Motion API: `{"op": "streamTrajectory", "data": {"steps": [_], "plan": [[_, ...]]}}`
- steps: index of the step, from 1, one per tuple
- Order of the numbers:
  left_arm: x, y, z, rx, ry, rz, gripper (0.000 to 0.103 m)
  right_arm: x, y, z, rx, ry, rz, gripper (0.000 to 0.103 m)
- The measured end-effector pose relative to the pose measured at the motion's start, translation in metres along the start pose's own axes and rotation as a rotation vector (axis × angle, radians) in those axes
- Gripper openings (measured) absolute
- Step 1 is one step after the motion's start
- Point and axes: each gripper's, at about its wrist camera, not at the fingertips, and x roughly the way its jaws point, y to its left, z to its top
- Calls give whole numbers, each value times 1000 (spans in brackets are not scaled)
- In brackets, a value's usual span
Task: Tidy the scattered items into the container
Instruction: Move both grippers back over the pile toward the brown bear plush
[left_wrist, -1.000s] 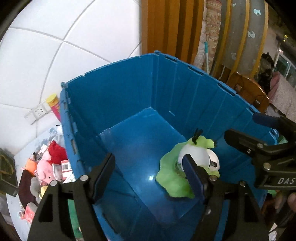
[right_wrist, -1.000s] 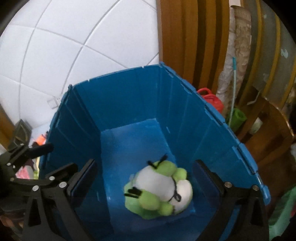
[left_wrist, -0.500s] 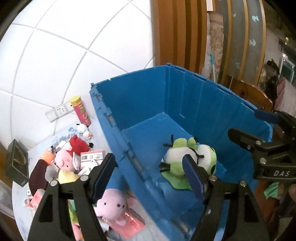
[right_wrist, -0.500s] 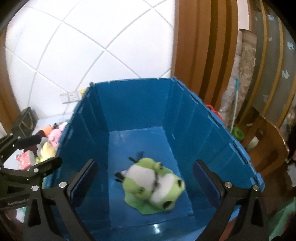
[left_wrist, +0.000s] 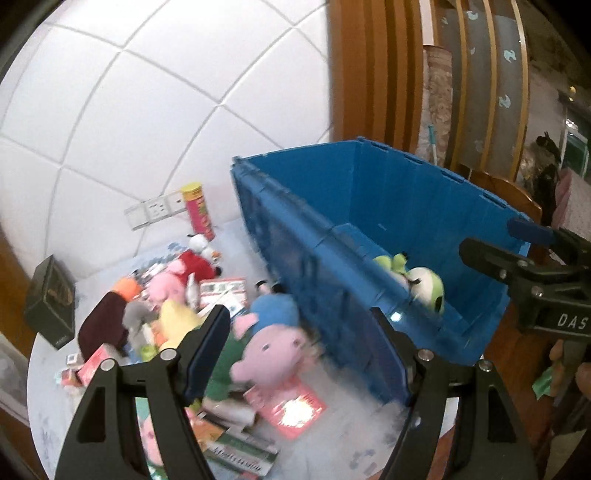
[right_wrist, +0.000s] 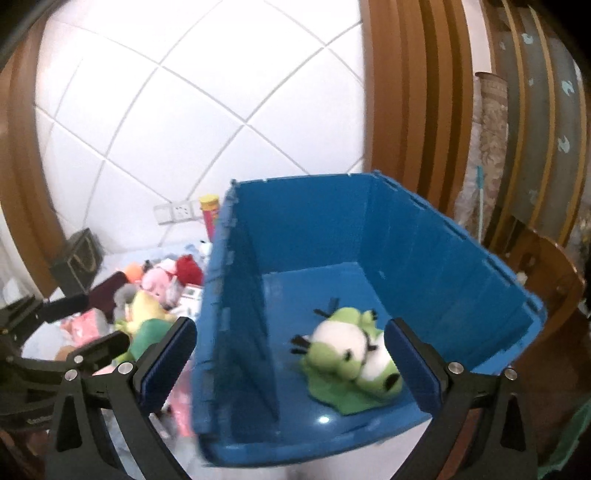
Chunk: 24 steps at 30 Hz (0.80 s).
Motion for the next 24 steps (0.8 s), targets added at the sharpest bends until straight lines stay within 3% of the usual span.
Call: {"op": "streamTrajectory", "data": {"steps": [8, 12, 24], "plan": [[-29, 85, -58, -89, 10, 109, 75, -9, 67, -19, -5, -6, 43, 103], [-37, 141, -89, -151, 43, 180, 75, -8, 106, -26, -22, -2, 120, 103], [-58, 277, -191, -353, 131, 377, 75, 45, 213, -59, -68, 83, 245, 103]]}}
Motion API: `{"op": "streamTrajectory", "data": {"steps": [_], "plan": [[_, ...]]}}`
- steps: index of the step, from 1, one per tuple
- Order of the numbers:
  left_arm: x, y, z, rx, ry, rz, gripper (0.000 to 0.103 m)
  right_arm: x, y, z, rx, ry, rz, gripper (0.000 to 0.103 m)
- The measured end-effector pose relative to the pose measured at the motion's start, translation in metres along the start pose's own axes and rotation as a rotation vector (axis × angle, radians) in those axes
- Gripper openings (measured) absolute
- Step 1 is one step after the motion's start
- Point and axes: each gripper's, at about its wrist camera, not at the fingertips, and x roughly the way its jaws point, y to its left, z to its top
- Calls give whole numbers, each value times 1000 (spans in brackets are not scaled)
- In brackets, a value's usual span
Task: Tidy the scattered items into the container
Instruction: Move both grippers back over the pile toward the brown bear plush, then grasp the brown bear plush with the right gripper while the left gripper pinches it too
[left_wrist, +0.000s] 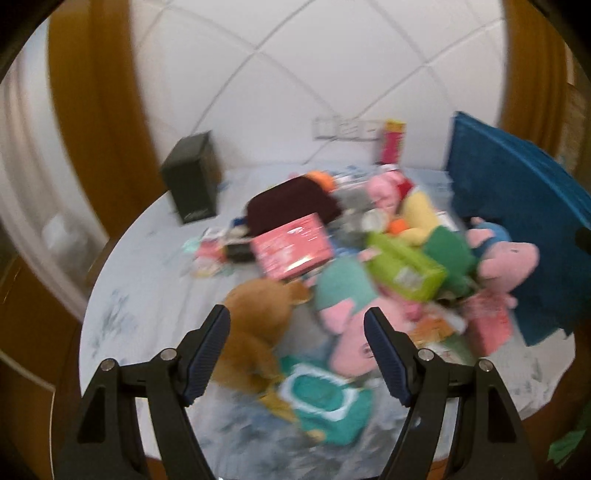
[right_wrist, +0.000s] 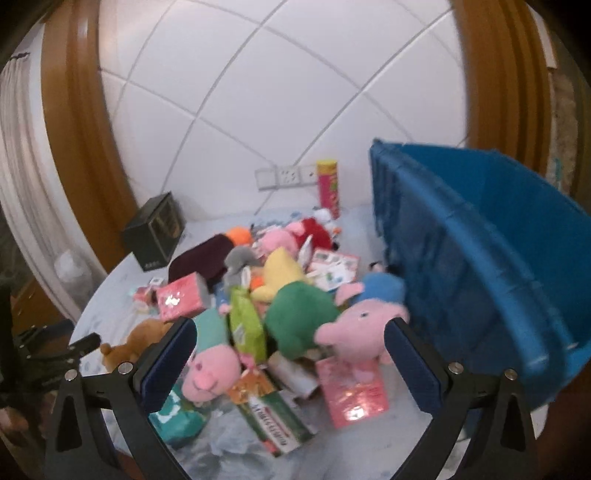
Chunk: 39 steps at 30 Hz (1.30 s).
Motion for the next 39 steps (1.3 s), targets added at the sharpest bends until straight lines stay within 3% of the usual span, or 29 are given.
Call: {"op": "streamTrajectory", "data": {"steps": [10, 18, 23, 29, 35, 39], "plan": [[41, 59, -26, -165, 102, 136, 75, 102, 60, -10, -121, 205, 187, 103], [81, 73, -51, -302, 187, 186, 75, 171, 117, -15, -258, 326, 349, 103], [102, 68, -70, -370, 215, 201, 75, 213, 148, -28, -335, 388, 400, 103], [133, 69, -81, -373, 235, 232, 75, 243, 169, -37, -379, 432, 424, 103], [134, 98, -87, -390, 229, 249, 75, 270, 196, -41, -418, 465, 439, 103], [137, 105, -78, -332, 221, 273, 75, 287, 216, -46, -430, 495, 462, 103]]}}
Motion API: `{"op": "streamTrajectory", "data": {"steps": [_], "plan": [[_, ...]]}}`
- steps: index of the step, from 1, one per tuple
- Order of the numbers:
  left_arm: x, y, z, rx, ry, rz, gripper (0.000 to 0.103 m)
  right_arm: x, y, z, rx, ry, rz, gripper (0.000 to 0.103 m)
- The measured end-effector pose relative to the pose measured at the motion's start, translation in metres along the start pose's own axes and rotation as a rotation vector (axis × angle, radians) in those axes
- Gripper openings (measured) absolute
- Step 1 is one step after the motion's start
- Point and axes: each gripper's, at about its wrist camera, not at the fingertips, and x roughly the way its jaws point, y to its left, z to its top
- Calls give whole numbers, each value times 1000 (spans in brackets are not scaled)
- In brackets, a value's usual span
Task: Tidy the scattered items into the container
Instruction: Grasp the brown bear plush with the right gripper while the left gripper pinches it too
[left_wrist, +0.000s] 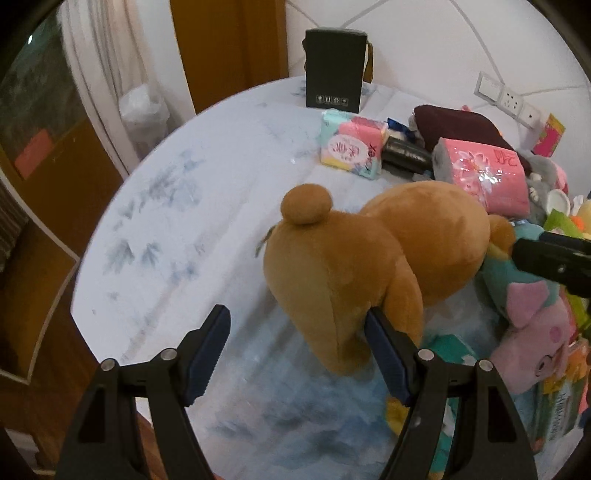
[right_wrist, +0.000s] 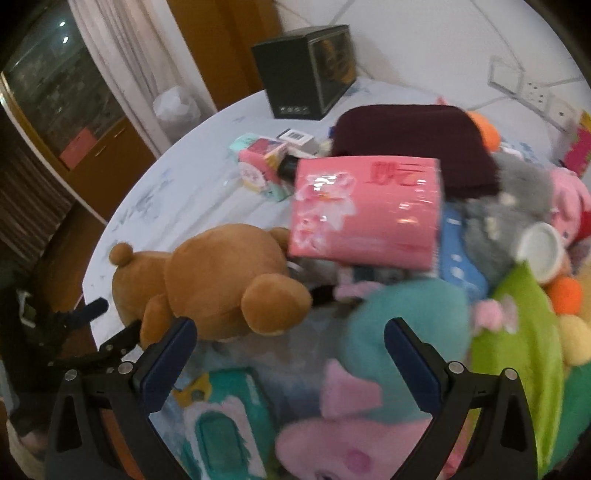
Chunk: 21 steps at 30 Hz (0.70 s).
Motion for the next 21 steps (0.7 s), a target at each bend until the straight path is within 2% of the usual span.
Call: {"op": "streamTrajectory", "data": {"steps": [3, 10, 14, 18, 21], "plan": [[4, -5, 7, 46, 4, 3, 75, 17, 6, 5, 2, 19, 22, 103], [18, -4, 22, 73, 1, -22, 75, 37, 3, 15, 57, 24, 74, 103], [20, 1, 31, 92, -9, -42, 70, 40, 10, 21, 46, 31, 63, 102], [25, 8, 37, 93, -5, -65, 69, 31, 13, 32, 73, -22, 56, 103], [32, 10, 40, 98, 17, -86, 70, 39, 15, 41, 87, -12, 56, 103]]}}
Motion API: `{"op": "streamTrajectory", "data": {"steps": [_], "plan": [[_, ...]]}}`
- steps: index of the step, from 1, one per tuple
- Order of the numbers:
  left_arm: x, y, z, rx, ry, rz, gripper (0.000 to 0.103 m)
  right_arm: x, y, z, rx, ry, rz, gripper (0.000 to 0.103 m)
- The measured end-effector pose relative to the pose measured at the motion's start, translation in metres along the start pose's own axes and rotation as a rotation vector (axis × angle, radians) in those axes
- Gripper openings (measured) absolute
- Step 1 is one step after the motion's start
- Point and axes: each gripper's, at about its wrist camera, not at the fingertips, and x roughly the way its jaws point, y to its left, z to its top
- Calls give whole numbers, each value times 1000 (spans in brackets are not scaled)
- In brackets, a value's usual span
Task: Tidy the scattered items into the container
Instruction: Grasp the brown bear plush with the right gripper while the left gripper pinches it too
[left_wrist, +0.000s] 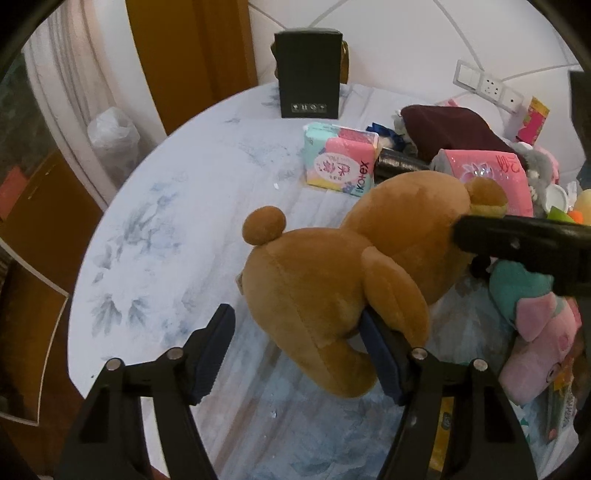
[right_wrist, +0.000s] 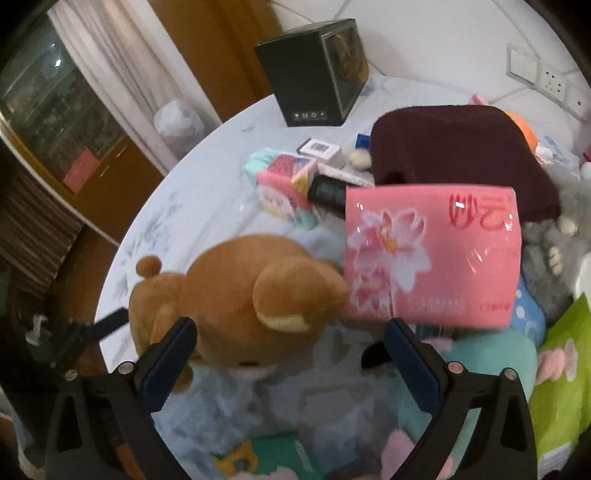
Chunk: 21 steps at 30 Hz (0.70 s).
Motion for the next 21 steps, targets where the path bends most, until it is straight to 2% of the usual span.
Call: {"op": "streamTrajectory", "data": {"steps": [5, 9, 13, 18, 19, 21], "plan": [[21, 5, 4, -8, 51, -10, 72, 18, 4, 10, 33, 18, 41, 103], [26, 12, 11, 0, 31, -30, 72, 27, 14, 20, 23, 33, 45, 103], [27, 22, 22, -2, 8, -45, 65, 37, 22, 26, -10, 47, 19, 103], [35, 34, 37, -11, 6, -60, 64, 57, 21, 37, 15, 66, 26, 103], [36, 37, 39, -17, 7, -65, 64, 59, 22, 39, 15, 67, 22, 103], [40, 43, 45, -28, 11, -68, 73, 64, 23, 44, 13, 71, 19, 103]]}}
